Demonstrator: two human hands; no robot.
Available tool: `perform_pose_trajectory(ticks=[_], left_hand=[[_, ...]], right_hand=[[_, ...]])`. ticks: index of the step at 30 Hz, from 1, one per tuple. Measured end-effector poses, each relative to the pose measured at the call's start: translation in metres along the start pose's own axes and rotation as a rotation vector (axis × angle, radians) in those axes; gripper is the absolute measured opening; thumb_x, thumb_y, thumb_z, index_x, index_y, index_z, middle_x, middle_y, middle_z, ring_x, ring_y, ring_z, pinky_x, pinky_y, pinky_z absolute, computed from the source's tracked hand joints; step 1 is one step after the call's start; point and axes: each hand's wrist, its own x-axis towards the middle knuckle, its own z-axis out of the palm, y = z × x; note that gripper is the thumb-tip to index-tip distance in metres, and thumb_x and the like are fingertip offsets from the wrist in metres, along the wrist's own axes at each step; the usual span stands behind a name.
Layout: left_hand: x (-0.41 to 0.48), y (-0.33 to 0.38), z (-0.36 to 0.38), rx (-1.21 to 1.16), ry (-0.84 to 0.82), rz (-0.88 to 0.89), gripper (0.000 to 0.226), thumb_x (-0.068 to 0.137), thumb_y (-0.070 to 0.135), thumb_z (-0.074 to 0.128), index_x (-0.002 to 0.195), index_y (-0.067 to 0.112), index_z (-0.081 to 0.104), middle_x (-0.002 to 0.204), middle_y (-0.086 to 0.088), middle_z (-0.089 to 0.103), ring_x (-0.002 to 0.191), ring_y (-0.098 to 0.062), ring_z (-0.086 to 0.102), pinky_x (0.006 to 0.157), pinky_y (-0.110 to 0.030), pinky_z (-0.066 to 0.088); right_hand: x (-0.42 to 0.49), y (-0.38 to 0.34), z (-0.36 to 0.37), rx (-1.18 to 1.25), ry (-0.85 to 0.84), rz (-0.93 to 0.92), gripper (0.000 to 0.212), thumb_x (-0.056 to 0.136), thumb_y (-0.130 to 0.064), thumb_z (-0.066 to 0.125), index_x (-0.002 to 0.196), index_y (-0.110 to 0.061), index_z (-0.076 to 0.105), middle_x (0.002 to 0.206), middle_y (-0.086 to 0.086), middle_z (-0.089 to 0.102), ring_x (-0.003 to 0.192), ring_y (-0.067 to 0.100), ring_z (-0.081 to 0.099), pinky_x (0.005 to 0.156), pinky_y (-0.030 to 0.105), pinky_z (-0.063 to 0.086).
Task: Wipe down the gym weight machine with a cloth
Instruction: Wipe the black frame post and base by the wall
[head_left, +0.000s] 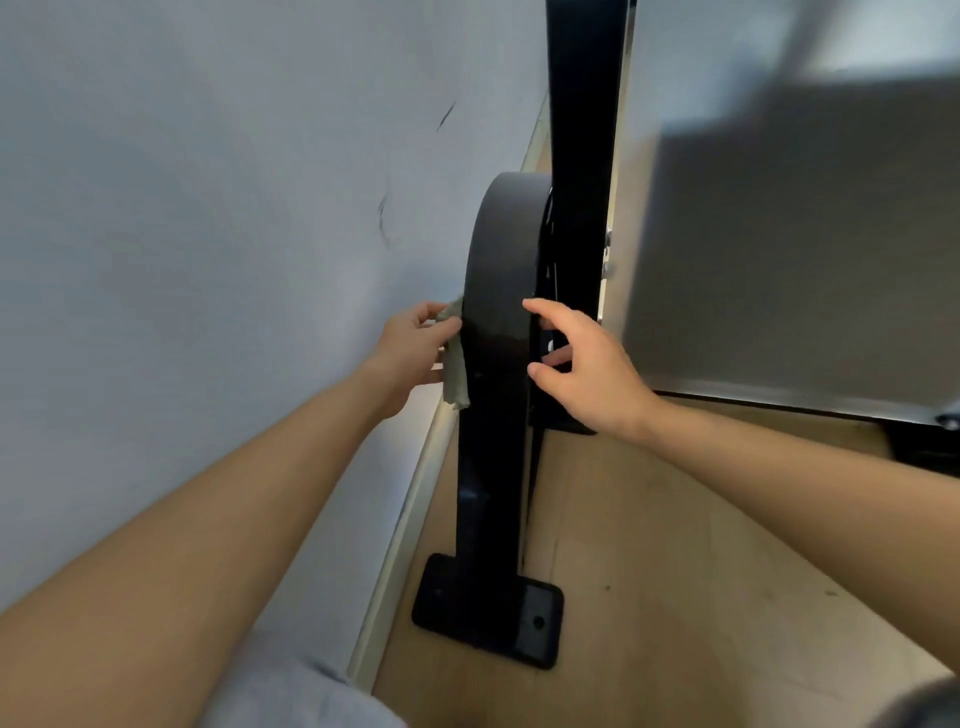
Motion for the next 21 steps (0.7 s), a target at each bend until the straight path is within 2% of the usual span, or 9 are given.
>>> perform_pose_trajectory(ticks=[2, 4, 8, 10, 13, 16, 19, 21], left_hand=[[-0.004, -0.011, -0.001, 0.059, -0.049, -0.107, 0.023, 0.105, 0.025, 0.053, 0.124, 0.014, 0.059, 0.108, -0.005, 0.065, 0.094, -0.023, 0.067, 0.069, -0.03, 0.057], [-0.009, -0.021, -0.002, 0.052, -0.106, -0.212, 0.025, 0.106, 0.024, 0.052, 0.126, 0.011, 0.059, 0.111, -0.008, 0.065, 0.096, -0.026, 0.068, 0.073, -0.033, 0.059], [-0.02, -0.037, -0.008, -0.011, -0.232, -0.421, 0.026, 0.104, 0.023, 0.054, 0.127, 0.013, 0.062, 0.125, -0.012, 0.064, 0.101, -0.03, 0.073, 0.081, -0.042, 0.063], [-0.023, -0.038, -0.011, -0.067, -0.247, -0.466, 0.028, 0.103, 0.025, 0.056, 0.128, 0.014, 0.061, 0.127, -0.012, 0.063, 0.104, -0.032, 0.072, 0.084, -0.044, 0.062], [-0.025, -0.031, -0.011, -0.182, -0.198, -0.423, 0.021, 0.101, 0.025, 0.057, 0.118, 0.015, 0.064, 0.118, -0.009, 0.066, 0.103, -0.03, 0.07, 0.077, -0.039, 0.062], [-0.021, -0.023, -0.012, -0.211, -0.157, -0.295, 0.02, 0.1, 0.028, 0.06, 0.115, 0.019, 0.068, 0.112, -0.004, 0.068, 0.102, -0.026, 0.069, 0.087, -0.038, 0.059], [-0.018, -0.018, -0.012, -0.22, -0.127, -0.201, 0.026, 0.103, 0.026, 0.058, 0.126, 0.021, 0.066, 0.118, -0.003, 0.069, 0.107, -0.025, 0.068, 0.097, -0.04, 0.056], [-0.019, -0.019, -0.01, -0.2, -0.116, -0.182, 0.026, 0.102, 0.023, 0.059, 0.127, 0.023, 0.065, 0.122, -0.003, 0.068, 0.11, -0.026, 0.067, 0.098, -0.042, 0.055]], right_hand=[[0.002, -0.001, 0.014, 0.103, 0.125, 0.048, 0.058, 0.091, -0.015, 0.071, 0.14, -0.028, 0.044, 0.126, -0.008, 0.051, 0.089, 0.012, 0.065, 0.085, 0.028, 0.054], [0.005, -0.003, 0.024, 0.158, 0.216, 0.094, 0.057, 0.088, -0.017, 0.075, 0.136, -0.025, 0.044, 0.125, -0.008, 0.052, 0.087, 0.012, 0.063, 0.082, 0.029, 0.056], [0.012, -0.001, 0.032, 0.157, 0.248, 0.127, 0.061, 0.086, -0.013, 0.076, 0.138, -0.021, 0.044, 0.127, -0.003, 0.052, 0.099, 0.018, 0.062, 0.09, 0.037, 0.057], [0.014, 0.001, 0.033, 0.155, 0.248, 0.128, 0.063, 0.086, -0.011, 0.075, 0.139, -0.022, 0.043, 0.129, -0.002, 0.052, 0.109, 0.02, 0.061, 0.094, 0.042, 0.056], [0.014, 0.005, 0.033, 0.168, 0.238, 0.137, 0.065, 0.087, -0.013, 0.075, 0.142, -0.024, 0.042, 0.132, -0.001, 0.053, 0.114, 0.019, 0.059, 0.097, 0.042, 0.055], [0.013, 0.01, 0.03, 0.184, 0.211, 0.135, 0.067, 0.088, -0.017, 0.075, 0.145, -0.025, 0.041, 0.133, -0.002, 0.054, 0.11, 0.018, 0.061, 0.094, 0.039, 0.057], [0.014, 0.016, 0.026, 0.203, 0.172, 0.168, 0.069, 0.089, -0.022, 0.075, 0.148, -0.025, 0.04, 0.132, -0.003, 0.054, 0.103, 0.016, 0.064, 0.089, 0.037, 0.058], [0.014, 0.021, 0.024, 0.271, 0.129, 0.203, 0.07, 0.088, -0.025, 0.076, 0.148, -0.026, 0.042, 0.126, -0.003, 0.058, 0.1, 0.015, 0.066, 0.089, 0.041, 0.06]])
